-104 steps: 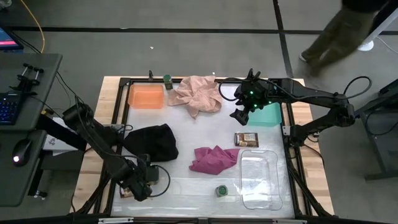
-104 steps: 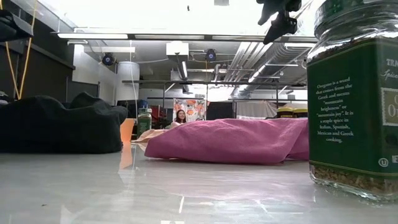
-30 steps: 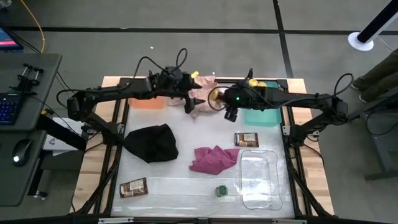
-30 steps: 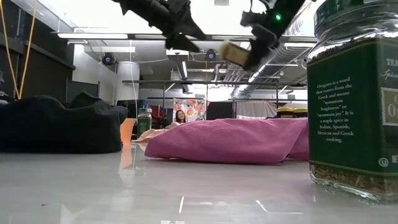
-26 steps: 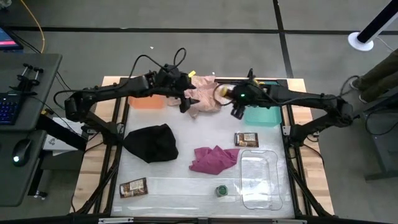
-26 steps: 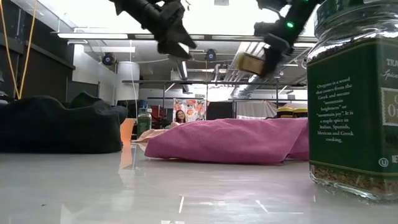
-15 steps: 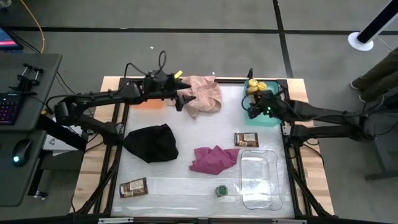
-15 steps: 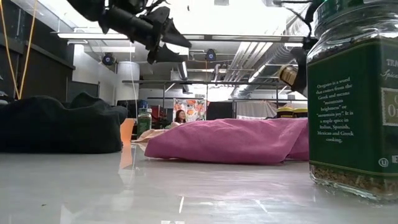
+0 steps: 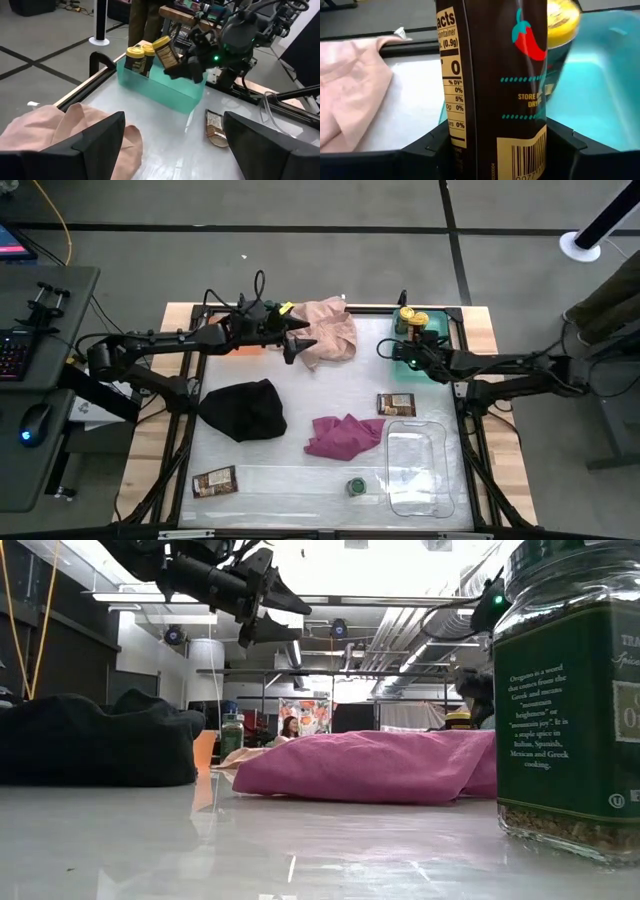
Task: Sort spices by type
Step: Put the yellow seasoning bottle into the blue bin
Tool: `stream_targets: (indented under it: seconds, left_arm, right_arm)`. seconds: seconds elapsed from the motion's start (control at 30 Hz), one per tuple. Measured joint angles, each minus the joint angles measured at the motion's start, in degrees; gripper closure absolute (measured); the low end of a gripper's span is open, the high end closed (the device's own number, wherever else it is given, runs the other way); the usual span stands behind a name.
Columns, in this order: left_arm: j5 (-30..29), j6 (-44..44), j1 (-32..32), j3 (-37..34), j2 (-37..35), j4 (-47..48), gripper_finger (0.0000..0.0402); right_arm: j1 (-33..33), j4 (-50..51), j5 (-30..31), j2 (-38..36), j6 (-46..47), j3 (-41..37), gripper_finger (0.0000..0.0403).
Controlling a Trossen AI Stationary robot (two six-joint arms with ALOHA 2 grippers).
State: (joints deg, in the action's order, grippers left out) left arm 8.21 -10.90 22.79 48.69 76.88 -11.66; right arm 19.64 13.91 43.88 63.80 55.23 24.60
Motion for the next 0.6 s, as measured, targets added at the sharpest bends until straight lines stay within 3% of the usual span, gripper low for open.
stream_targets:
  seconds: [0.4,0.6]
  left_arm:
    - [-0.1,0.0,-1.0,0.0,0.0,0.1,0.0081]
    - [-0.1,0.5,-1.3,0.0,0.0,0.3,0.0081]
  right_arm:
    - [0.3,-2.8,0.5,8.3,1.9,0.0,0.0202]
    - [0.3,-3.3,-0.5,8.2,2.0,0.1,0.0114]
